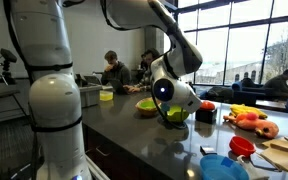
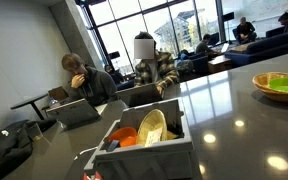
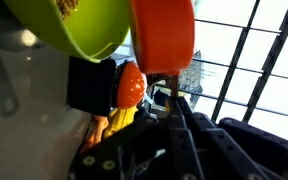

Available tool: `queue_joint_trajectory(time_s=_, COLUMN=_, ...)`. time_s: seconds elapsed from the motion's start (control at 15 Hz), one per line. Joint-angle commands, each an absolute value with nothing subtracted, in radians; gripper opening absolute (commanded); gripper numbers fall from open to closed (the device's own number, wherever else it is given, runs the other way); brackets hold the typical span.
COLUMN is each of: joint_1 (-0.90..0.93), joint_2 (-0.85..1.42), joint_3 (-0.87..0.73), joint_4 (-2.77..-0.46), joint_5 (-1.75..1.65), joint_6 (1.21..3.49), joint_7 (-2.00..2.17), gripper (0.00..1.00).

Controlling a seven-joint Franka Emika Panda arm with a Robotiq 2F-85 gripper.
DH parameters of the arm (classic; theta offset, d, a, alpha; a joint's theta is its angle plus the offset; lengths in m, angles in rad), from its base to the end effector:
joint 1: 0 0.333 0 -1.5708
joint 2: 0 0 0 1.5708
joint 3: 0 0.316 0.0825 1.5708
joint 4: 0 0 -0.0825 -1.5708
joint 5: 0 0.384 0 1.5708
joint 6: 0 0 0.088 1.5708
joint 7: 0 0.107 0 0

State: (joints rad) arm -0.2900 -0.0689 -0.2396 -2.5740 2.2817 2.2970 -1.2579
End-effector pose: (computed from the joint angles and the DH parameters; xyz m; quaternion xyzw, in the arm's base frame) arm 0.3951 -0.2113 0.2919 -0.6218 0.4811 -0.4492 0.4244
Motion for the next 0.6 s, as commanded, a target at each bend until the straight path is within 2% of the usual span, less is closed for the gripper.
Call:
queue_joint_trajectory(time_s=0.0, joint_1=-0.282, joint_2=-0.064, joint_3=-0.235, joint_4=-2.549, joint_5=2.242, joint_6=2.349, joint_7=-1.224, gripper=0.01)
queue_joint_trajectory(time_s=0.53, joint_1=-0.266, joint_2=-0.068, joint_3=-0.224, joint_4=-2.528, joint_5=2.206, joint_6=2.46, joint_7=-1.231, gripper=0.01)
